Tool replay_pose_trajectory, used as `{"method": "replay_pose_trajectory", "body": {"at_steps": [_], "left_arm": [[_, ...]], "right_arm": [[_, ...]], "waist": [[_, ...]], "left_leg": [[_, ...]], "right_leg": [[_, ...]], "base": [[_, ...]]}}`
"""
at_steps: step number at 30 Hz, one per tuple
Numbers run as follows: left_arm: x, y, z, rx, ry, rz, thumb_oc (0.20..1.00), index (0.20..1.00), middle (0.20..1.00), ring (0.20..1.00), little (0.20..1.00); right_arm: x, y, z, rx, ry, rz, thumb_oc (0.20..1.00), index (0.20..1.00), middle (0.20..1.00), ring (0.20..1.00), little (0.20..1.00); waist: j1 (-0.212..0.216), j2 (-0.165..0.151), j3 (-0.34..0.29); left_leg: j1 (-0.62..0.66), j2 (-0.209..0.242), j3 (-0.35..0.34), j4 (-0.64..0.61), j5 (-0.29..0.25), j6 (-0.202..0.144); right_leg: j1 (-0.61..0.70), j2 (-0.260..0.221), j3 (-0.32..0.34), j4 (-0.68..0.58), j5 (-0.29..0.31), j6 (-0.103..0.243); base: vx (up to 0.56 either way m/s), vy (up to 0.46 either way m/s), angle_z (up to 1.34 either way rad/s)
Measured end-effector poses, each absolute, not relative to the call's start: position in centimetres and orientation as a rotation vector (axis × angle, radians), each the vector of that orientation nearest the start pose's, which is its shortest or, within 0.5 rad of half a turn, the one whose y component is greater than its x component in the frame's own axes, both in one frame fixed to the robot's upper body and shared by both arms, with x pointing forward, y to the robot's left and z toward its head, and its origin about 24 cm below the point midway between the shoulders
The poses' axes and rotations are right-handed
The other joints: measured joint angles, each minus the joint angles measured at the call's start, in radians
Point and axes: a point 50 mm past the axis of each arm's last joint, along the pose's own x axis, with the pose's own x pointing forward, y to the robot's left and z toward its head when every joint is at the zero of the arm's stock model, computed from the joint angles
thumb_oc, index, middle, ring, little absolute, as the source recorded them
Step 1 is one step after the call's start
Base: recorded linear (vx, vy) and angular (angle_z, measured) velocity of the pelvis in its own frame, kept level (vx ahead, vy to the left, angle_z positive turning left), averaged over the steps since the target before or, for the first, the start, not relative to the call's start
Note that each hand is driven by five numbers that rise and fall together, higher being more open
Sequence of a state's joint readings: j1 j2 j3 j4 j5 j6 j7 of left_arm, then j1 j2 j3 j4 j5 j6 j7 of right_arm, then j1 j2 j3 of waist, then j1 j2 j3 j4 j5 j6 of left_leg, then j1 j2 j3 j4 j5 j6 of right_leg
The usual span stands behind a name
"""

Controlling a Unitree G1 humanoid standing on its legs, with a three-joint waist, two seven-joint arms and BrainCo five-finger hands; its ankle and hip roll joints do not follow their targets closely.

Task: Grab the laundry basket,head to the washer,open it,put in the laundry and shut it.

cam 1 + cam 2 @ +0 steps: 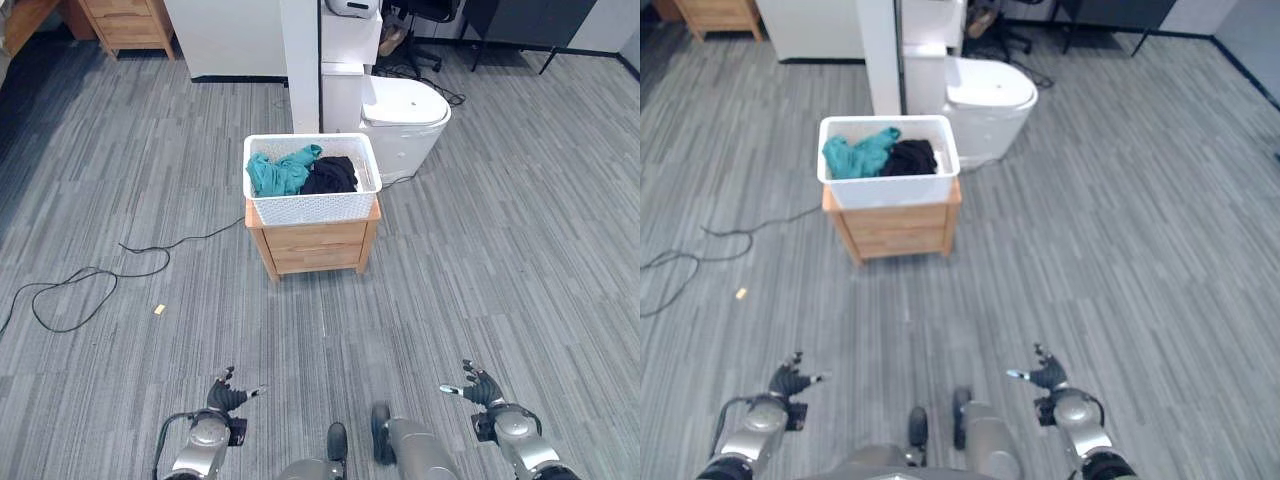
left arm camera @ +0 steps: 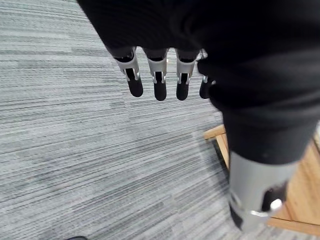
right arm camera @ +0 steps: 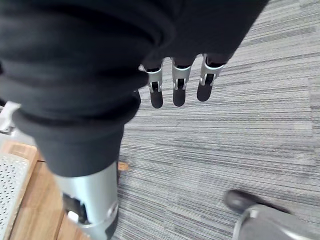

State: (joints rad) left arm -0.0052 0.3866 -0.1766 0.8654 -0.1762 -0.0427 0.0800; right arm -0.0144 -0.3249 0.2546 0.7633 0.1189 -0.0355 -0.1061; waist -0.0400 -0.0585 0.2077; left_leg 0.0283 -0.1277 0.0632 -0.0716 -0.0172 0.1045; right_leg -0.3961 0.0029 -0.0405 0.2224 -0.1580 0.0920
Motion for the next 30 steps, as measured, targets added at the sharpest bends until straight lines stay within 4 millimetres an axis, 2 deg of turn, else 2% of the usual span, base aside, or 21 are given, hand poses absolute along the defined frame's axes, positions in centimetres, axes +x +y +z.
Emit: {"method": "replay_pose_trajectory", "body": {"at_steps": [1,2,3,4,5,6,7,8,9,10,11,12,14,15,17,20,22,23,25,27,30], "left_arm": [[16.2,26.5,-11.2,0.309,0.838,0.156,1.0,1.0,1.0,1.0,1.0],[16.2,26.5,-11.2,0.308,0.837,0.156,1.0,1.0,1.0,1.0,1.0],[16.2,26.4,-11.2,0.304,0.839,0.155,1.0,1.0,1.0,1.0,1.0],[16.2,26.0,-11.4,0.292,0.838,0.151,1.0,1.0,1.0,1.0,1.0],[16.6,25.1,-11.4,0.278,0.828,0.128,1.0,1.0,1.0,1.0,1.0],[17.0,24.5,-11.2,0.261,0.799,0.114,1.0,1.0,1.0,1.0,1.0],[16.6,24.0,-11.3,0.249,0.799,0.098,1.0,1.0,1.0,1.0,1.0],[16.6,23.3,-11.3,0.235,0.787,0.08,1.0,1.0,1.0,1.0,1.0],[16.3,23.5,-11.4,0.237,0.798,0.082,1.0,1.0,1.0,1.0,1.0],[16.3,23.4,-11.4,0.236,0.799,0.081,1.0,1.0,1.0,1.0,1.0],[16.4,23.4,-11.5,0.235,0.801,0.08,1.0,1.0,1.0,1.0,1.0],[16.4,23.4,-11.5,0.237,0.804,0.081,1.0,1.0,1.0,1.0,1.0],[16.9,23.5,-11.2,0.241,0.788,0.082,1.0,1.0,1.0,1.0,1.0],[17.0,23.7,-11.2,0.242,0.785,0.088,1.0,1.0,1.0,1.0,1.0],[16.2,24.0,-11.7,0.246,0.823,0.101,1.0,1.0,1.0,1.0,1.0],[15.5,24.5,-12.1,0.254,0.86,0.121,1.0,1.0,1.0,1.0,1.0],[14.7,24.8,-12.6,0.258,0.897,0.13,1.0,1.0,1.0,1.0,1.0],[14.3,25.0,-12.7,0.276,0.907,0.124,1.0,1.0,1.0,1.0,1.0],[15.1,25.8,-12.2,0.302,0.898,0.143,1.0,1.0,1.0,1.0,1.0],[16.1,26.1,-11.9,0.308,0.883,0.152,1.0,1.0,1.0,1.0,1.0],[16.9,26.2,-11.4,0.317,0.858,0.151,1.0,1.0,1.0,1.0,1.0]], "right_arm": [[17.7,-22.4,-11.0,-0.334,0.764,-0.029,1.0,1.0,1.0,1.0,1.0],[17.3,-22.7,-11.3,-0.339,0.789,-0.036,1.0,1.0,1.0,1.0,1.0],[17.4,-22.8,-11.2,-0.344,0.787,-0.039,1.0,1.0,1.0,1.0,1.0],[17.5,-23.0,-11.1,-0.346,0.784,-0.043,1.0,1.0,1.0,1.0,1.0],[17.0,-23.2,-11.3,-0.344,0.798,-0.051,1.0,1.0,1.0,1.0,1.0],[17.0,-23.5,-11.3,-0.348,0.801,-0.058,1.0,1.0,1.0,1.0,1.0],[17.4,-23.9,-10.9,-0.349,0.781,-0.072,1.0,1.0,1.0,1.0,1.0],[18.7,-24.9,-9.8,-0.371,0.73,-0.093,1.0,1.0,1.0,1.0,1.0],[20.5,-25.2,-8.5,-0.38,0.666,-0.104,1.0,1.0,1.0,1.0,1.0],[21.1,-25.1,-8.1,-0.382,0.642,-0.101,1.0,1.0,1.0,1.0,1.0],[21.5,-24.9,-8.0,-0.381,0.637,-0.098,1.0,1.0,1.0,1.0,1.0],[21.4,-25.0,-8.1,-0.383,0.644,-0.103,1.0,1.0,1.0,1.0,1.0],[20.7,-25.2,-8.8,-0.393,0.687,-0.114,1.0,1.0,1.0,1.0,1.0],[20.3,-25.2,-9.3,-0.4,0.712,-0.108,1.0,1.0,1.0,1.0,1.0],[19.3,-25.1,-9.8,-0.408,0.743,-0.099,1.0,1.0,1.0,1.0,1.0],[18.8,-25.4,-10.1,-0.409,0.76,-0.104,1.0,1.0,1.0,1.0,1.0],[18.0,-25.6,-10.4,-0.409,0.781,-0.111,1.0,1.0,1.0,1.0,1.0],[16.5,-25.5,-11.2,-0.401,0.825,-0.11,1.0,1.0,1.0,1.0,1.0],[15.9,-24.5,-11.7,-0.38,0.845,-0.085,1.0,1.0,1.0,1.0,1.0],[16.3,-24.5,-11.5,-0.383,0.83,-0.088,1.0,1.0,1.0,1.0,1.0],[17.7,-23.5,-11.1,-0.364,0.795,-0.073,1.0,1.0,1.0,1.0,1.0]], "waist": [[-0.018,-0.006,0.005],[-0.037,-0.01,0.012],[-0.037,-0.001,0.016],[-0.035,0.009,0.019],[-0.046,0.032,0.027],[-0.036,0.033,0.026],[-0.038,0.037,0.019],[-0.03,0.041,0.01],[-0.014,0.04,0.01],[-0.01,0.035,0.012],[0.003,0.017,0.022],[0.0,0.013,0.023],[-0.004,0.016,0.023],[0.003,0.02,0.026],[0.015,0.015,0.028],[0.016,0.002,0.021],[-0.015,0.013,0.014],[-0.022,0.057,-0.019],[-0.042,0.034,-0.027],[-0.042,0.024,-0.033],[-0.032,0.025,-0.032]], "left_leg": [[0.038,-0.014,-0.021,0.002,0.0,0.006],[0.084,-0.017,-0.027,0.001,-0.02,0.003],[0.118,-0.012,-0.061,0.005,-0.07,-0.022],[0.139,0.003,-0.081,0.005,-0.096,-0.04],[0.165,0.036,-0.132,0.049,-0.127,-0.088],[0.178,0.046,-0.113,0.114,-0.124,-0.095],[0.155,0.049,-0.072,0.22,-0.121,-0.11],[0.04,0.065,-0.015,0.471,-0.122,-0.173],[-0.083,0.096,0.02,0.652,-0.152,-0.196],[-0.153,0.111,0.029,0.67,-0.163,-0.182],[-0.198,0.108,0.032,0.481,-0.169,-0.158],[-0.241,0.118,0.016,0.305,-0.112,-0.159],[-0.32,0.136,-0.02,0.143,0.0,-0.174],[-0.336,0.15,-0.028,0.076,0.041,-0.163],[-0.352,0.153,-0.039,0.085,0.105,-0.151],[-0.33,0.113,0.014,0.11,0.123,-0.114],[-0.29,0.073,0.048,0.123,0.136,-0.031],[-0.229,0.101,0.036,0.113,0.157,0.018],[-0.191,0.075,0.015,0.062,0.148,0.039],[-0.179,0.04,0.023,0.035,0.153,0.049],[-0.154,0.025,0.026,0.015,0.147,0.042]], "right_leg": [[0.01,-0.009,-0.042,-0.144,0.084,-0.002],[0.021,-0.017,-0.059,-0.175,0.149,-0.01],[0.044,-0.012,-0.051,-0.176,0.168,-0.005],[0.073,0.003,-0.041,-0.168,0.209,-0.02],[0.12,0.029,-0.018,-0.156,0.242,-0.057],[0.174,0.034,-0.021,-0.156,0.277,-0.113],[0.226,0.029,-0.046,-0.178,0.265,-0.151],[0.292,0.025,-0.052,-0.231,0.264,-0.192],[0.326,0.034,-0.039,-0.253,0.253,-0.213],[0.354,0.038,-0.021,-0.273,0.239,-0.213],[0.402,0.037,0.008,-0.304,0.231,-0.208],[0.426,0.042,0.007,-0.303,0.216,-0.184],[0.454,0.063,0.013,-0.303,0.178,-0.13],[0.473,0.081,0.024,-0.303,0.177,-0.128],[0.53,0.102,0.017,-0.303,0.177,-0.129],[0.581,0.091,0.008,-0.302,0.117,-0.089],[0.622,0.101,0.015,-0.291,0.09,-0.067],[0.623,0.154,0.024,-0.217,0.056,-0.054],[0.537,0.105,0.024,-0.039,-0.054,-0.068],[0.445,0.009,0.029,0.058,-0.11,-0.039],[0.355,-0.053,0.049,0.1,-0.123,-0.019]], "base": [[0.4,-0.161,0.7],[0.54,-0.246,0.8],[0.55,-0.251,0.58],[0.56,-0.293,0.93],[0.39,-0.208,1.28],[0.41,-0.244,1.58],[0.26,-0.137,1.23],[0.36,-0.129,0.63],[0.3,-0.049,0.12],[0.34,-0.009,-0.51],[0.28,0.063,-0.62],[0.35,0.136,-0.5],[0.24,0.122,-0.24],[0.16,0.102,-0.61],[0.26,0.184,-0.89],[0.26,0.216,-0.77],[0.16,0.196,-0.44],[0.18,0.282,-0.16],[0.1,0.207,-0.04],[0.06,0.121,0.03],[0.07,0.056,0.06]]}}
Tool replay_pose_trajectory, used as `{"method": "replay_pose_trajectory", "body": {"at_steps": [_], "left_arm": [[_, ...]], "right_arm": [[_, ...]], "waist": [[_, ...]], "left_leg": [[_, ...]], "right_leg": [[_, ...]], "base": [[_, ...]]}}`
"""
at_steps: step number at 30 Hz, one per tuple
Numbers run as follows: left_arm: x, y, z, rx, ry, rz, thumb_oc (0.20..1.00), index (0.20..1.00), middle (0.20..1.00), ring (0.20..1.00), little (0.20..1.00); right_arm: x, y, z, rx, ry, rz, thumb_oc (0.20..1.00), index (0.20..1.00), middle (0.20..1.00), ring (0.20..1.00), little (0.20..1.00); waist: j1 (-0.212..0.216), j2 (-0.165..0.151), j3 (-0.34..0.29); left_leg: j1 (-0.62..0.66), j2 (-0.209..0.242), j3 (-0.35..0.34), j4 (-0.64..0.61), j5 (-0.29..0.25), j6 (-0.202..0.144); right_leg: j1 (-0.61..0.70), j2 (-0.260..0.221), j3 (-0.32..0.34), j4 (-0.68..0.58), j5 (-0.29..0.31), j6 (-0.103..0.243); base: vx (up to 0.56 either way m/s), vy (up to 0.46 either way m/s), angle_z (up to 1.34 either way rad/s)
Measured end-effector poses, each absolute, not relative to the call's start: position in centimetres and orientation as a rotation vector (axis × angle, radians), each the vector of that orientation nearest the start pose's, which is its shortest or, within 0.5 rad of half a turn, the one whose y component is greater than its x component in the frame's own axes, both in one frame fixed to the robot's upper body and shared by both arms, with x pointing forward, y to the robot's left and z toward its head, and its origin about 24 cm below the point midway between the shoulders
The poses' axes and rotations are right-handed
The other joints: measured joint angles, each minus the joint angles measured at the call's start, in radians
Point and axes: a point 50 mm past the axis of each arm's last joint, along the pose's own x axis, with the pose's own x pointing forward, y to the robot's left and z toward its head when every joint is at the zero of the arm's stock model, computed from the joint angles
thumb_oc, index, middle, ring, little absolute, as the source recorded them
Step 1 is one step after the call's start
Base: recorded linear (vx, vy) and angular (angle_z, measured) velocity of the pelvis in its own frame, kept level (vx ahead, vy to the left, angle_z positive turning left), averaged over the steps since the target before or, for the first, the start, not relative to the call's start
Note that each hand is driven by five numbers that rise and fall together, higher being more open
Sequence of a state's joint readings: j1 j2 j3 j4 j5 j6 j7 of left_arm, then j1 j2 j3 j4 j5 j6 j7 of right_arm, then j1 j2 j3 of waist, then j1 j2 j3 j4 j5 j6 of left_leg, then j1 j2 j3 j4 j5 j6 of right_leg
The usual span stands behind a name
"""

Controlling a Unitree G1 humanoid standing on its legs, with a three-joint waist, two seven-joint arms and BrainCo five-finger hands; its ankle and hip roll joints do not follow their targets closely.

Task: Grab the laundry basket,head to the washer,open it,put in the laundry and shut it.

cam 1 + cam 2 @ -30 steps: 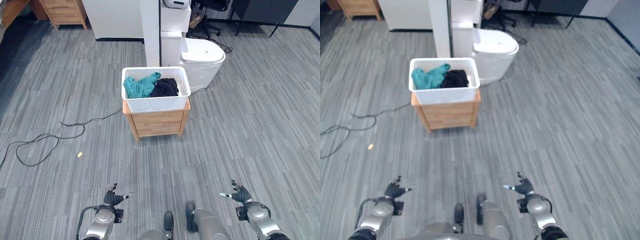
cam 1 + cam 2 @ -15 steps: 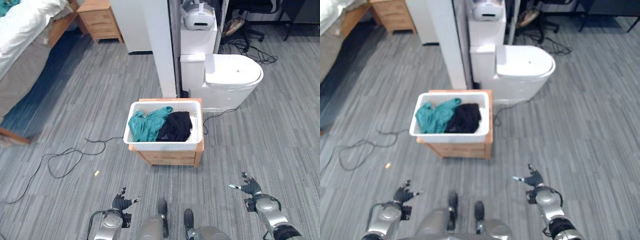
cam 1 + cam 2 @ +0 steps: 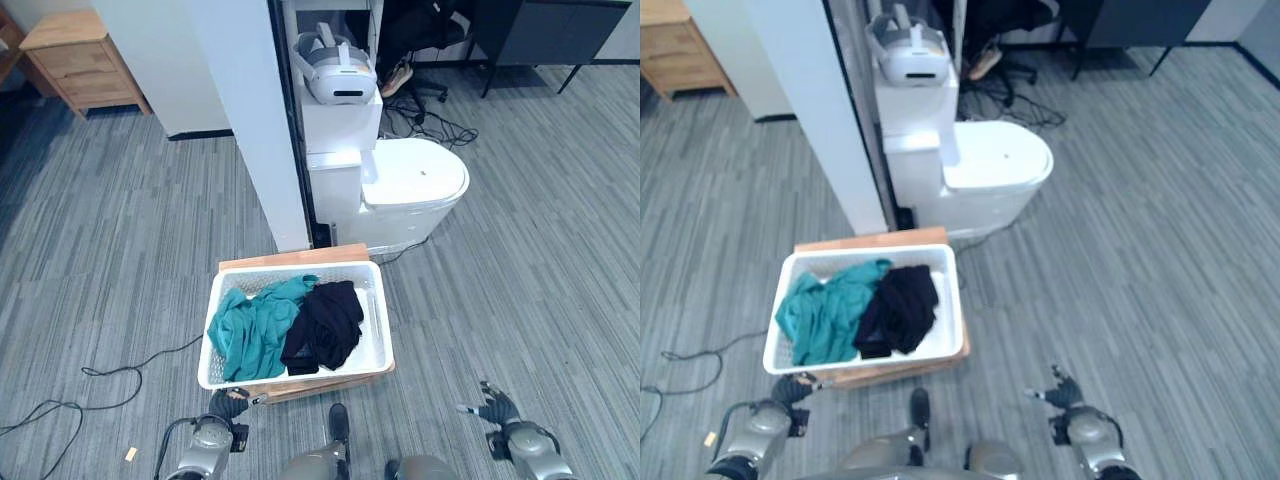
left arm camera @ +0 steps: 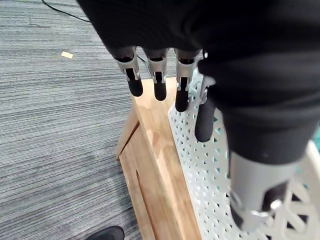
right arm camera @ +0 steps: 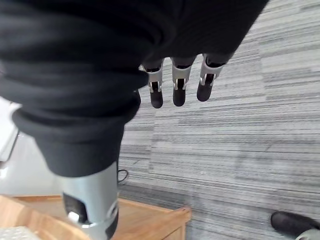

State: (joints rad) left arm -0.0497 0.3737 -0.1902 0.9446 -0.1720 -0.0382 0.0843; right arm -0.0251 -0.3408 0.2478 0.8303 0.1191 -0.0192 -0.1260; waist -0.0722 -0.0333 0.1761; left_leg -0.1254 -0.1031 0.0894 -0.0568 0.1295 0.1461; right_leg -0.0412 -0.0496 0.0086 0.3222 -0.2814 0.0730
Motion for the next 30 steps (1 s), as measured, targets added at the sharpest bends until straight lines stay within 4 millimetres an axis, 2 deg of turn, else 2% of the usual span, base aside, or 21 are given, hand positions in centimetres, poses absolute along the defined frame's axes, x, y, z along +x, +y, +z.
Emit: {"method": "replay_pose_trajectory", "body": {"at_steps": [2,4,5,7,9,11,12,13,14,15,16,17,18,20,21,22,23,24,25,28,30], "left_arm": [[16.8,26.3,-11.4,0.318,0.858,0.153,1.0,1.0,1.0,1.0,1.0],[16.5,26.4,-11.5,0.318,0.86,0.154,1.0,1.0,1.0,1.0,1.0],[16.3,26.4,-11.5,0.319,0.862,0.155,1.0,1.0,1.0,1.0,1.0],[15.1,26.5,-11.9,0.317,0.882,0.155,1.0,1.0,1.0,1.0,1.0],[14.5,26.5,-12.0,0.314,0.89,0.152,1.0,1.0,1.0,1.0,1.0],[14.4,26.4,-12.0,0.312,0.886,0.149,1.0,1.0,1.0,1.0,1.0],[14.1,26.4,-12.1,0.311,0.895,0.15,1.0,1.0,1.0,1.0,1.0],[15.1,26.1,-11.6,0.306,0.856,0.137,1.0,1.0,1.0,1.0,1.0],[15.1,26.0,-11.6,0.306,0.854,0.137,1.0,1.0,1.0,1.0,1.0],[14.8,26.3,-11.8,0.309,0.872,0.145,1.0,1.0,1.0,1.0,1.0],[14.8,26.4,-11.8,0.312,0.876,0.147,1.0,1.0,1.0,1.0,1.0],[14.9,26.4,-11.8,0.314,0.877,0.149,1.0,1.0,1.0,1.0,1.0],[15.2,26.3,-11.7,0.313,0.865,0.145,1.0,1.0,1.0,1.0,1.0],[15.6,26.2,-11.5,0.312,0.851,0.144,1.0,1.0,1.0,1.0,1.0],[15.7,26.2,-11.4,0.311,0.846,0.144,1.0,1.0,1.0,1.0,1.0],[16.0,26.1,-11.3,0.311,0.834,0.14,1.0,1.0,1.0,1.0,1.0],[16.4,26.0,-11.1,0.31,0.819,0.138,1.0,1.0,1.0,1.0,1.0],[16.9,25.9,-10.8,0.31,0.802,0.135,1.0,1.0,1.0,1.0,1.0],[17.6,26.0,-10.4,0.318,0.781,0.139,1.0,1.0,1.0,1.0,1.0],[20.0,26.1,-8.8,0.338,0.693,0.146,1.0,1.0,1.0,1.0,1.0],[21.3,26.6,-7.6,0.363,0.641,0.16,1.0,1.0,1.0,1.0,1.0]], "right_arm": [[18.3,-23.1,-10.9,-0.357,0.776,-0.065,1.0,1.0,1.0,1.0,1.0],[18.4,-23.1,-10.9,-0.358,0.772,-0.063,1.0,1.0,1.0,1.0,1.0],[18.3,-23.1,-10.9,-0.358,0.773,-0.064,1.0,1.0,1.0,1.0,1.0],[18.4,-23.1,-10.8,-0.359,0.769,-0.064,1.0,1.0,1.0,1.0,1.0],[17.9,-23.2,-11.1,-0.358,0.784,-0.067,1.0,1.0,1.0,1.0,1.0],[17.2,-23.6,-11.4,-0.364,0.813,-0.074,1.0,1.0,1.0,1.0,1.0],[17.2,-23.6,-11.4,-0.365,0.81,-0.075,1.0,1.0,1.0,1.0,1.0],[18.1,-24.5,-10.6,-0.392,0.783,-0.084,1.0,1.0,1.0,1.0,1.0],[18.2,-24.6,-10.6,-0.396,0.78,-0.085,1.0,1.0,1.0,1.0,1.0],[19.6,-24.7,-9.7,-0.406,0.738,-0.086,1.0,1.0,1.0,1.0,1.0],[20.0,-24.3,-9.5,-0.399,0.72,-0.081,1.0,1.0,1.0,1.0,1.0],[20.2,-24.1,-9.3,-0.394,0.704,-0.076,1.0,1.0,1.0,1.0,1.0],[20.9,-24.1,-8.6,-0.39,0.664,-0.079,1.0,1.0,1.0,1.0,1.0],[21.4,-24.0,-8.4,-0.392,0.649,-0.078,1.0,1.0,1.0,1.0,1.0],[21.5,-24.0,-8.3,-0.392,0.646,-0.078,1.0,1.0,1.0,1.0,1.0],[21.7,-24.1,-8.0,-0.392,0.635,-0.081,1.0,1.0,1.0,1.0,1.0],[21.8,-24.2,-7.8,-0.391,0.62,-0.085,1.0,1.0,1.0,1.0,1.0],[21.9,-24.2,-7.5,-0.394,0.606,-0.085,1.0,1.0,1.0,1.0,1.0],[22.0,-24.0,-7.5,-0.391,0.605,-0.083,1.0,1.0,1.0,1.0,1.0],[22.3,-23.6,-7.4,-0.395,0.593,-0.086,1.0,1.0,1.0,1.0,1.0],[23.0,-22.7,-7.2,-0.41,0.578,-0.071,1.0,1.0,1.0,1.0,1.0]], "waist": [[0.007,0.0,0.0],[0.019,-0.004,0.0],[0.025,-0.008,-0.003],[0.044,-0.012,-0.012],[0.041,-0.005,-0.01],[0.053,-0.005,-0.01],[0.055,-0.004,-0.011],[0.056,0.016,0.0],[0.058,0.02,0.001],[0.075,0.007,0.017],[0.071,-0.016,0.023],[0.064,-0.032,0.024],[0.054,-0.035,0.022],[0.049,-0.025,0.021],[0.049,-0.023,0.022],[0.048,-0.002,0.022],[0.044,0.02,0.021],[0.042,0.037,0.023],[0.045,0.031,0.024],[0.042,0.014,0.025],[0.046,0.007,0.028]], "left_leg": [[0.031,0.003,-0.015,-0.001,-0.016,-0.027],[0.064,0.007,-0.021,-0.008,-0.032,-0.05],[0.066,0.005,-0.017,-0.009,-0.041,-0.059],[0.077,0.012,-0.022,-0.015,-0.039,-0.068],[0.069,0.02,-0.064,-0.015,-0.024,-0.099],[0.072,0.025,-0.082,-0.015,-0.019,-0.116],[0.064,0.024,-0.1,-0.005,-0.01,-0.135],[0.017,0.032,-0.098,0.027,0.0,-0.181],[0.014,0.035,-0.097,0.029,-0.006,-0.188],[-0.001,0.044,-0.065,0.094,-0.088,-0.221],[-0.005,0.045,-0.053,0.129,-0.112,-0.213],[-0.014,0.055,-0.051,0.152,-0.125,-0.22],[-0.009,0.118,-0.054,0.146,-0.13,-0.226],[0.016,0.165,-0.077,0.088,-0.127,-0.224],[0.027,0.17,-0.079,0.066,-0.125,-0.222],[0.06,0.182,-0.078,0.01,-0.114,-0.215],[0.084,0.184,-0.078,-0.016,-0.103,-0.2],[0.098,0.186,-0.086,-0.024,-0.069,-0.189],[0.098,0.173,-0.089,-0.024,-0.036,-0.191],[0.09,0.115,-0.046,-0.023,-0.031,-0.167],[0.079,0.095,-0.017,-0.024,-0.039,-0.149]], "right_leg": [[-0.022,0.0,0.004,0.003,0.0,0.0],[-0.03,0.035,0.047,-0.015,0.002,0.002],[-0.044,0.036,0.046,-0.015,0.019,-0.006],[-0.041,0.036,0.019,-0.035,0.038,-0.015],[-0.002,0.068,0.034,-0.11,0.071,-0.029],[0.04,0.072,0.018,-0.173,0.133,-0.042],[0.051,0.079,0.007,-0.186,0.141,-0.049],[0.063,0.073,-0.056,-0.246,0.19,-0.084],[0.061,0.076,-0.056,-0.246,0.191,-0.086],[0.074,0.049,-0.068,-0.261,0.217,-0.117],[0.081,0.026,-0.073,-0.269,0.221,-0.118],[0.086,0.012,-0.078,-0.281,0.228,-0.113],[0.087,0.005,-0.081,-0.301,0.238,-0.102],[0.082,0.008,-0.079,-0.311,0.248,-0.087],[0.081,0.008,-0.078,-0.311,0.249,-0.085],[0.084,0.013,-0.078,-0.318,0.255,-0.075],[0.085,0.021,-0.076,-0.322,0.259,-0.066],[0.085,0.026,-0.075,-0.322,0.259,-0.057],[0.077,0.013,-0.057,-0.317,0.26,-0.043],[0.046,-0.052,-0.034,-0.306,0.26,-0.002],[0.024,-0.074,-0.007,-0.306,0.271,0.022]], "base": [[0.05,0.006,0.18],[-0.01,-0.06,0.18],[-0.02,-0.11,0.05],[-0.01,-0.115,-0.05],[-0.02,-0.082,0.43],[-0.08,-0.067,0.52],[-0.07,-0.015,0.76],[-0.07,0.047,0.72],[-0.06,0.198,0.63],[-0.04,0.192,0.11],[0.0,0.186,0.21],[0.07,0.175,0.35],[0.07,0.176,0.33],[0.1,0.167,0.1],[0.12,0.234,-0.13],[0.1,0.236,-0.17],[0.1,0.247,-0.17],[0.07,0.221,-0.21],[0.04,0.152,-0.21],[0.0,0.178,-0.21],[0.03,0.091,-0.4]]}}
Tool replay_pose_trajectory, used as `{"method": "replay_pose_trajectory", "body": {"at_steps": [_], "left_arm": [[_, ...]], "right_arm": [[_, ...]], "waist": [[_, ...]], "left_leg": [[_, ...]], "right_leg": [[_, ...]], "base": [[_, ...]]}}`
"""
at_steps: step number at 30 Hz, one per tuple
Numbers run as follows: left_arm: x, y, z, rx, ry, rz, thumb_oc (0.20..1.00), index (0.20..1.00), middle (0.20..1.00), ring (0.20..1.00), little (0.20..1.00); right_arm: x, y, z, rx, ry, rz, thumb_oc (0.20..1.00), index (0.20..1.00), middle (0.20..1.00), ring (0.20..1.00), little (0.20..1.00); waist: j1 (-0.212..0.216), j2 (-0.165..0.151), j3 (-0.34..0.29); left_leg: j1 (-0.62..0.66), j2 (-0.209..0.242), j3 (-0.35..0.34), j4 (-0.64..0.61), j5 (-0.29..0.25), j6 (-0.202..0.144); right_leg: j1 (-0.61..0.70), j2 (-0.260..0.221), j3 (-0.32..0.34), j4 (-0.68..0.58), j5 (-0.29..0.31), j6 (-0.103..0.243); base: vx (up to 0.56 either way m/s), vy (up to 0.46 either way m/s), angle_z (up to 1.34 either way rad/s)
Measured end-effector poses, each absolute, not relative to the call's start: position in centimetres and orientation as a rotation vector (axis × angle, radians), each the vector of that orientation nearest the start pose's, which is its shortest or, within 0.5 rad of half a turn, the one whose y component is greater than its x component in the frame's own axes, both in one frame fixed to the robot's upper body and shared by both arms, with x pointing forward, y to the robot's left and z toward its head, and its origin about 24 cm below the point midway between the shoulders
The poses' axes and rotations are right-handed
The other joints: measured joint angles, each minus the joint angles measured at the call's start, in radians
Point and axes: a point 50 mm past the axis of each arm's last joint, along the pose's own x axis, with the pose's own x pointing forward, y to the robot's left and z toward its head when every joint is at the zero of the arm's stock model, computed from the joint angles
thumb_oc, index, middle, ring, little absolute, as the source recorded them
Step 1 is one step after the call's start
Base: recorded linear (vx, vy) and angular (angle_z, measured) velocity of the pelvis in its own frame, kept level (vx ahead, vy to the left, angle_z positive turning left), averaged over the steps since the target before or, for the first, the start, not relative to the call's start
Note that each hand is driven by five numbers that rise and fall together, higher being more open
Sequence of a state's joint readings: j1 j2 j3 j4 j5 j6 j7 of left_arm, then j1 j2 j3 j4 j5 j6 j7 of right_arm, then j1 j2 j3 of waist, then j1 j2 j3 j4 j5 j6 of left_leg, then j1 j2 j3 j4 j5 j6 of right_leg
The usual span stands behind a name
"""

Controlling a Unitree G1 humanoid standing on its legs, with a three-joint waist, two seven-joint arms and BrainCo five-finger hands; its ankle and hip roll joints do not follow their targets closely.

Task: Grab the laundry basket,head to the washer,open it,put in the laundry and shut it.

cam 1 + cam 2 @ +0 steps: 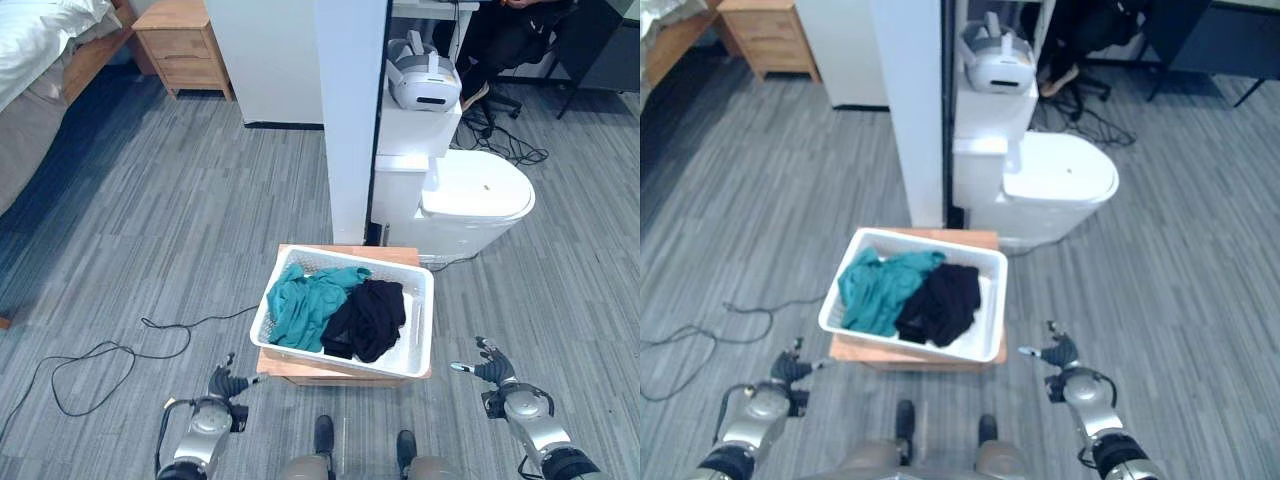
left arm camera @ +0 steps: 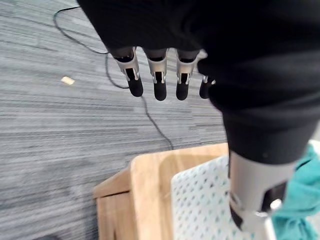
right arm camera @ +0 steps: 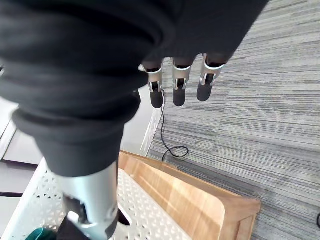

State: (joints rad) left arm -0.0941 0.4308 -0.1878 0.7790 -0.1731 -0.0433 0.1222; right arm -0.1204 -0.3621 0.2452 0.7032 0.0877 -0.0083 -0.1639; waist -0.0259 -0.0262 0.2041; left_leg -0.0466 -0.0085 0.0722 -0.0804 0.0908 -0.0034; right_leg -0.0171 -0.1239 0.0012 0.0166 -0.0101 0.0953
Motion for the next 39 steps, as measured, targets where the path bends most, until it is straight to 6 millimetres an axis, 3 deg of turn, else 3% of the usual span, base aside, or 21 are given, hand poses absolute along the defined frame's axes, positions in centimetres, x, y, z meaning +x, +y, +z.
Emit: {"method": "replay_pose_trajectory", "body": {"at_steps": [4,6,8,10,14,19,21,23,25,26,31,39], "left_arm": [[23.1,27.9,-5.7,0.408,0.568,0.216,1.0,1.0,1.0,1.0,1.0],[23.2,28.1,-5.7,0.415,0.578,0.232,1.0,1.0,1.0,1.0,1.0],[23.4,28.0,-5.8,0.431,0.582,0.235,1.0,1.0,1.0,1.0,1.0],[23.0,28.6,-6.6,0.478,0.643,0.251,1.0,1.0,1.0,1.0,1.0],[24.1,28.8,-6.2,0.519,0.646,0.266,1.0,1.0,1.0,1.0,1.0],[25.9,28.9,-5.4,0.62,0.654,0.259,1.0,1.0,1.0,1.0,1.0],[29.2,27.8,-2.9,0.669,0.565,0.243,1.0,1.0,1.0,1.0,1.0],[29.6,27.7,-2.6,0.682,0.552,0.241,1.0,1.0,1.0,1.0,1.0],[31.2,27.1,-0.4,0.685,0.44,0.244,1.0,1.0,1.0,1.0,1.0],[31.1,26.6,0.0,0.66,0.398,0.231,1.0,1.0,1.0,1.0,1.0],[28.9,25.9,-0.4,0.566,0.323,0.195,1.0,1.0,1.0,1.0,1.0],[30.0,25.7,1.3,0.554,0.258,0.195,1.0,1.0,1.0,1.0,1.0]], "right_arm": [[24.0,-21.4,-7.0,-0.404,0.564,-0.058,1.0,1.0,1.0,1.0,1.0],[24.4,-20.8,-6.9,-0.422,0.557,-0.038,1.0,1.0,1.0,1.0,1.0],[24.5,-20.6,-6.9,-0.432,0.558,-0.035,1.0,1.0,1.0,1.0,1.0],[25.5,-19.0,-6.8,-0.454,0.552,0.009,1.0,1.0,1.0,1.0,1.0],[27.3,-16.6,-6.0,-0.486,0.515,0.083,1.0,1.0,1.0,1.0,1.0],[30.6,-13.3,-3.3,-0.512,0.404,0.135,1.0,1.0,1.0,1.0,1.0],[32.9,-12.9,-1.1,-0.551,0.342,0.121,1.0,1.0,1.0,1.0,1.0],[33.1,-12.5,-0.8,-0.564,0.328,0.13,1.0,1.0,1.0,1.0,1.0],[34.4,-13.0,0.8,-0.579,0.278,0.097,1.0,1.0,1.0,1.0,1.0],[34.1,-13.4,0.5,-0.572,0.287,0.087,1.0,1.0,1.0,1.0,1.0],[31.6,-15.5,-1.6,-0.515,0.343,0.041,1.0,1.0,1.0,1.0,1.0],[31.7,-16.7,-1.3,-0.513,0.346,0.014,1.0,1.0,1.0,1.0,1.0]], "waist": [[-0.001,-0.016,0.002],[-0.001,-0.017,0.002],[-0.002,-0.018,0.001],[-0.006,-0.021,0.0],[0.001,-0.019,-0.001],[-0.002,-0.02,-0.001],[-0.002,-0.025,0.017],[-0.001,-0.028,0.026],[0.003,-0.032,0.079],[0.006,-0.031,0.08],[0.011,-0.021,0.086],[0.026,0.001,0.096]], "left_leg": [[-0.014,-0.025,0.055,0.0,-0.008,0.015],[-0.02,-0.024,0.06,0.0,-0.009,0.016],[-0.024,-0.021,0.07,-0.001,-0.009,0.016],[-0.029,-0.012,0.086,-0.001,-0.009,0.016],[-0.061,0.003,0.102,0.0,0.004,0.021],[-0.125,0.007,0.113,0.0,0.016,0.022],[-0.184,0.015,0.116,0.002,0.034,0.02],[-0.179,0.019,0.115,0.003,0.034,0.02],[-0.181,0.025,0.109,0.007,0.035,0.016],[-0.179,0.026,0.108,0.007,0.035,0.015],[-0.11,0.019,0.091,0.001,0.031,0.01],[-0.135,0.02,0.068,0.0,0.029,-0.001]], "right_leg": [[-0.018,-0.033,0.035,-0.047,0.033,0.05],[-0.017,-0.033,0.04,-0.064,0.047,0.055],[-0.025,-0.028,0.046,-0.076,0.061,0.051],[-0.032,-0.014,0.064,-0.094,0.077,0.043],[-0.07,0.004,0.079,-0.095,0.092,0.036],[-0.146,0.008,0.088,-0.09,0.106,0.036],[-0.206,0.016,0.091,-0.081,0.118,0.035],[-0.205,0.02,0.09,-0.081,0.118,0.035],[-0.203,0.028,0.088,-0.075,0.119,0.034],[-0.199,0.028,0.086,-0.077,0.119,0.034],[-0.116,0.019,0.059,-0.096,0.113,0.027],[-0.136,0.018,0.048,-0.096,0.113,0.028]], "base": [[0.03,0.083,-0.34],[0.01,0.052,-0.22],[0.01,0.031,-0.2],[-0.02,0.019,-0.31],[-0.04,0.011,-0.11],[-0.07,-0.006,-0.07],[-0.03,-0.033,-0.07],[0.0,-0.038,-0.04],[0.03,-0.029,0.02],[0.06,-0.023,0.1],[0.07,-0.007,0.1],[-0.01,-0.003,0.05]]}}
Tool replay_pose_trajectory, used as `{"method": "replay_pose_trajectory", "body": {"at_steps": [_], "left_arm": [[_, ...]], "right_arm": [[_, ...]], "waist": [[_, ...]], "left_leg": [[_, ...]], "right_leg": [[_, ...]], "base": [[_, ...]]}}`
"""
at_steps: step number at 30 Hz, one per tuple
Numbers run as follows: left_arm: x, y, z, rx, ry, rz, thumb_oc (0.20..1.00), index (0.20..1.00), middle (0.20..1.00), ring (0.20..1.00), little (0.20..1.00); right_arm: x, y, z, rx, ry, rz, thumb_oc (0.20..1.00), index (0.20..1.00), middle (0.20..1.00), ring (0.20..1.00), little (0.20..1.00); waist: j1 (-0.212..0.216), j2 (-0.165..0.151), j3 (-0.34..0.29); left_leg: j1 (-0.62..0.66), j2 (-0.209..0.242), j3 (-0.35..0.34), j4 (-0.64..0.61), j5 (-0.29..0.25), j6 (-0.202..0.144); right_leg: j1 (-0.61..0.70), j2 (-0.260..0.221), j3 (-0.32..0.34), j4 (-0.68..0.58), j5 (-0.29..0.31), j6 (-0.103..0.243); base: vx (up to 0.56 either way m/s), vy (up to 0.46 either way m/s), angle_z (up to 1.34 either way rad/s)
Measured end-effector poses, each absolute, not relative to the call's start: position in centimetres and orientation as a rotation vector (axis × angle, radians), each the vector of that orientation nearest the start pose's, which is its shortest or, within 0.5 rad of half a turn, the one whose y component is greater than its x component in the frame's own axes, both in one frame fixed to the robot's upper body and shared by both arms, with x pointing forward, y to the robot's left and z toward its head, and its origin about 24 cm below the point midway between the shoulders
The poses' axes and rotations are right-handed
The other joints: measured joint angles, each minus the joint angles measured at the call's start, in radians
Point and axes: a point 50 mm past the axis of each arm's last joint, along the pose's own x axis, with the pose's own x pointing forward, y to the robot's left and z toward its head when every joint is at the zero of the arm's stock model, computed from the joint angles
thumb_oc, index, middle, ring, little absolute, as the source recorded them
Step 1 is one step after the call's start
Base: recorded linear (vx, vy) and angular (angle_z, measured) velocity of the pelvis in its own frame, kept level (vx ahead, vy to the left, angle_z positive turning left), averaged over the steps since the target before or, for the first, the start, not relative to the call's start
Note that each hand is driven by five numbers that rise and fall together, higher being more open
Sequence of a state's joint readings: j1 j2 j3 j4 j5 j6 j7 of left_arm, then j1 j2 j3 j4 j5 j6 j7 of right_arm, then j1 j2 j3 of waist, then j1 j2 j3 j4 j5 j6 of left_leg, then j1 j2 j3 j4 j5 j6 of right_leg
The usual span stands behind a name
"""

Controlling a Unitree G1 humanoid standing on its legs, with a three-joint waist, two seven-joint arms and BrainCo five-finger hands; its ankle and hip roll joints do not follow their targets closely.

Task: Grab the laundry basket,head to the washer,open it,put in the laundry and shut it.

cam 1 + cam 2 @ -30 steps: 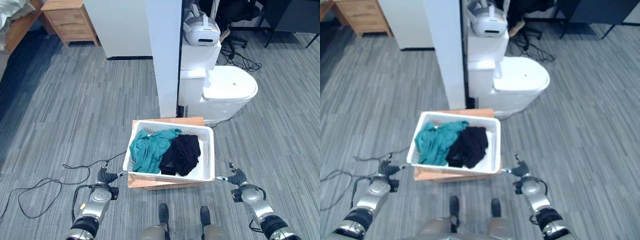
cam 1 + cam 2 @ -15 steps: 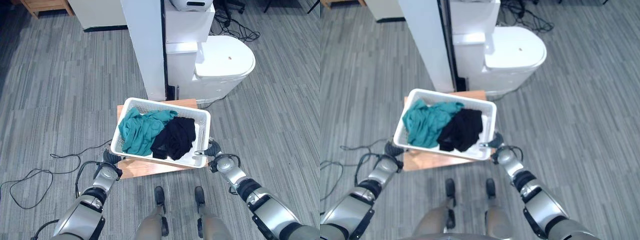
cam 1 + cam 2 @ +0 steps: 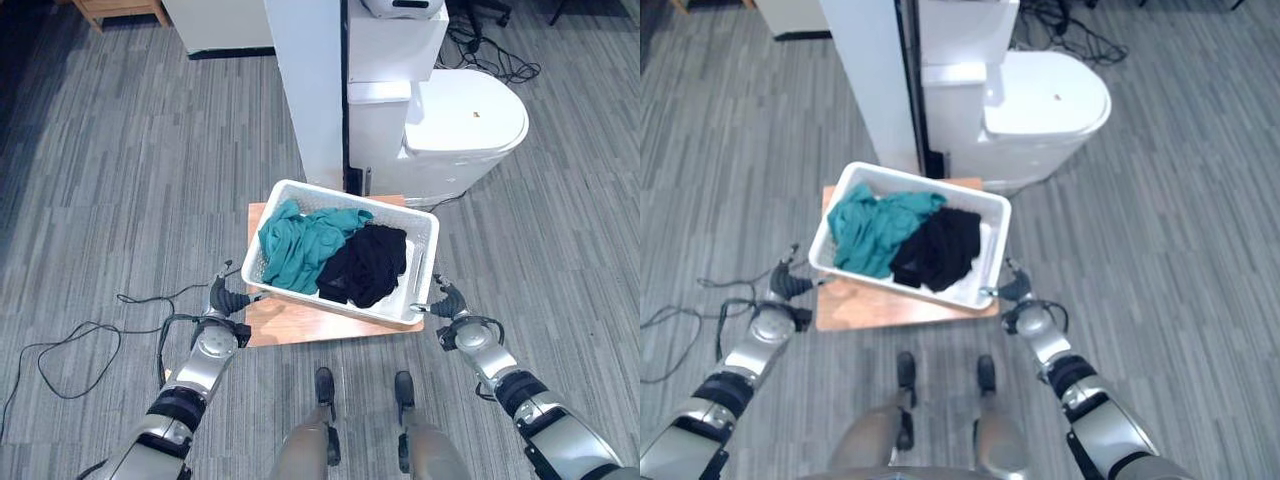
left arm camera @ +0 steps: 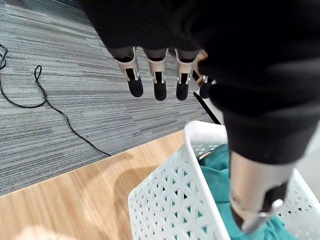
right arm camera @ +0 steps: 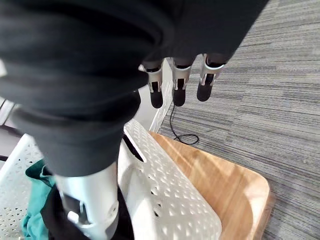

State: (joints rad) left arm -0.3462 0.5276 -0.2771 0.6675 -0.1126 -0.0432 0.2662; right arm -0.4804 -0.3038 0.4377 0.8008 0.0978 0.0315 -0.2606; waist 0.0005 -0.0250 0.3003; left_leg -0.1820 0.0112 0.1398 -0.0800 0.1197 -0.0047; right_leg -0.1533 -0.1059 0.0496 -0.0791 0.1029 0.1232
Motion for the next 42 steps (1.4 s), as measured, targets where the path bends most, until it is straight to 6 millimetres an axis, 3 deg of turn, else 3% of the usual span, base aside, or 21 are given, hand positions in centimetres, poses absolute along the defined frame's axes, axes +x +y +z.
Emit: {"method": "replay_pose_trajectory", "body": {"at_steps": [3,6,9,15,18,22,27,28,29,30,31,32,38,42], "left_arm": [[30.6,25.8,1.7,0.568,0.248,0.2,1.0,1.0,1.0,1.0,1.0],[32.6,26.3,3.8,0.662,0.218,0.212,1.0,1.0,1.0,1.0,1.0],[34.6,26.9,6.0,0.763,0.196,0.232,1.0,1.0,1.0,1.0,1.0],[36.4,27.0,8.0,0.834,0.189,0.26,1.0,1.0,1.0,1.0,1.0],[36.1,27.3,7.4,0.855,0.221,0.263,1.0,1.0,1.0,1.0,1.0],[34.8,27.4,4.7,0.841,0.301,0.265,1.0,1.0,1.0,1.0,1.0],[33.4,28.1,2.8,0.821,0.365,0.272,1.0,1.0,1.0,1.0,1.0],[33.2,28.1,2.5,0.82,0.377,0.265,0.831,0.831,0.831,0.831,0.831],[33.1,28.1,2.3,0.82,0.382,0.264,0.57,0.57,0.57,0.57,0.57],[33.0,28.2,2.2,0.821,0.386,0.263,0.2,0.2,0.2,0.2,0.2],[33.0,28.1,2.2,0.82,0.386,0.261,0.2,0.2,0.2,0.2,0.2],[32.7,28.1,1.8,0.812,0.395,0.257,0.2,0.2,0.2,0.2,0.2],[31.3,26.8,0.2,0.723,0.39,0.218,0.2,0.2,0.2,0.2,0.2],[28.5,24.1,-2.7,0.627,0.422,0.136,0.2,0.2,0.2,0.2,0.2]], "right_arm": [[31.7,-16.7,-1.4,-0.516,0.35,0.018,1.0,1.0,1.0,1.0,1.0],[32.2,-16.6,-0.9,-0.522,0.336,0.015,1.0,1.0,1.0,1.0,1.0],[33.7,-15.4,0.8,-0.558,0.28,0.044,1.0,1.0,1.0,1.0,1.0],[34.8,-14.1,2.4,-0.568,0.206,0.065,1.0,1.0,1.0,1.0,1.0],[35.1,-13.7,3.0,-0.545,0.183,0.072,1.0,1.0,1.0,1.0,1.0],[35.2,-13.7,3.2,-0.533,0.173,0.066,1.0,1.0,1.0,1.0,1.0],[35.3,-13.8,3.1,-0.532,0.178,0.058,1.0,1.0,1.0,1.0,1.0],[35.2,-13.9,3.0,-0.532,0.183,0.057,1.0,1.0,1.0,1.0,1.0],[35.1,-13.9,2.9,-0.532,0.185,0.058,1.0,1.0,1.0,1.0,1.0],[35.1,-13.9,2.9,-0.532,0.186,0.058,0.859,0.859,0.859,0.859,0.859],[35.0,-14.0,2.8,-0.532,0.189,0.058,0.231,0.231,0.231,0.231,0.231],[34.9,-13.9,2.6,-0.528,0.19,0.063,0.2,0.2,0.2,0.2,0.2],[33.2,-14.2,1.0,-0.5,0.225,0.069,0.2,0.2,0.2,0.2,0.2],[30.8,-16.8,-1.2,-0.449,0.311,-0.012,0.2,0.2,0.2,0.2,0.2]], "waist": [[-0.005,0.006,0.003],[-0.005,0.011,0.005],[-0.018,0.009,0.008],[-0.045,-0.005,0.04],[-0.056,-0.009,0.044],[-0.056,-0.015,0.05],[-0.052,-0.015,0.05],[-0.051,-0.015,0.05],[-0.051,-0.015,0.05],[-0.051,-0.015,0.05],[-0.051,-0.015,0.05],[-0.049,-0.014,0.05],[-0.047,-0.011,0.048],[-0.028,-0.009,0.047]], "left_leg": [[-0.009,-0.002,-0.008,0.0,0.013,0.007],[-0.015,-0.001,-0.007,0.0,0.012,0.007],[-0.052,0.002,0.006,0.0,0.017,0.008],[-0.062,0.008,0.017,0.0,0.016,0.008],[-0.077,0.009,0.024,0.0,0.016,0.007],[-0.077,0.008,0.038,0.0,0.016,0.007],[-0.073,0.009,0.038,0.0,0.016,0.007],[-0.072,0.009,0.038,0.001,0.016,0.008],[-0.071,0.009,0.037,0.0,0.016,0.008],[-0.07,0.009,0.037,0.001,0.017,0.008],[-0.068,0.009,0.038,0.0,0.017,0.008],[-0.063,0.009,0.038,0.0,0.017,0.009],[-0.032,0.009,0.031,0.001,0.017,0.008],[0.008,0.008,0.013,0.0,0.015,0.006]], "right_leg": [[-0.006,0.001,-0.008,0.0,0.003,-0.002],[-0.015,0.002,-0.008,0.001,0.003,-0.002],[-0.058,0.005,0.002,0.007,0.011,-0.001],[-0.076,0.012,0.015,0.008,0.012,-0.001],[-0.104,0.017,0.019,0.024,0.012,-0.001],[-0.11,0.016,0.033,0.028,0.012,-0.001],[-0.109,0.016,0.033,0.033,0.012,-0.001],[-0.109,0.015,0.034,0.036,0.012,-0.001],[-0.109,0.015,0.033,0.037,0.012,-0.001],[-0.108,0.015,0.034,0.038,0.012,-0.001],[-0.107,0.015,0.034,0.038,0.012,-0.001],[-0.102,0.014,0.034,0.038,0.012,-0.001],[-0.062,0.013,0.026,0.03,0.011,-0.002],[-0.009,0.011,0.006,0.015,0.008,-0.006]], "base": [[-0.04,0.007,0.06],[-0.06,0.004,0.0],[-0.04,0.016,-0.1],[0.0,0.015,-0.08],[0.01,0.03,-0.1],[0.0,0.011,-0.09],[0.0,0.0,0.0],[0.0,0.0,0.0],[0.0,0.0,0.0],[0.0,0.0,0.0],[0.0,0.0,0.0],[-0.01,-0.042,-0.01],[0.01,-0.049,0.04],[0.03,-0.063,0.13]]}}
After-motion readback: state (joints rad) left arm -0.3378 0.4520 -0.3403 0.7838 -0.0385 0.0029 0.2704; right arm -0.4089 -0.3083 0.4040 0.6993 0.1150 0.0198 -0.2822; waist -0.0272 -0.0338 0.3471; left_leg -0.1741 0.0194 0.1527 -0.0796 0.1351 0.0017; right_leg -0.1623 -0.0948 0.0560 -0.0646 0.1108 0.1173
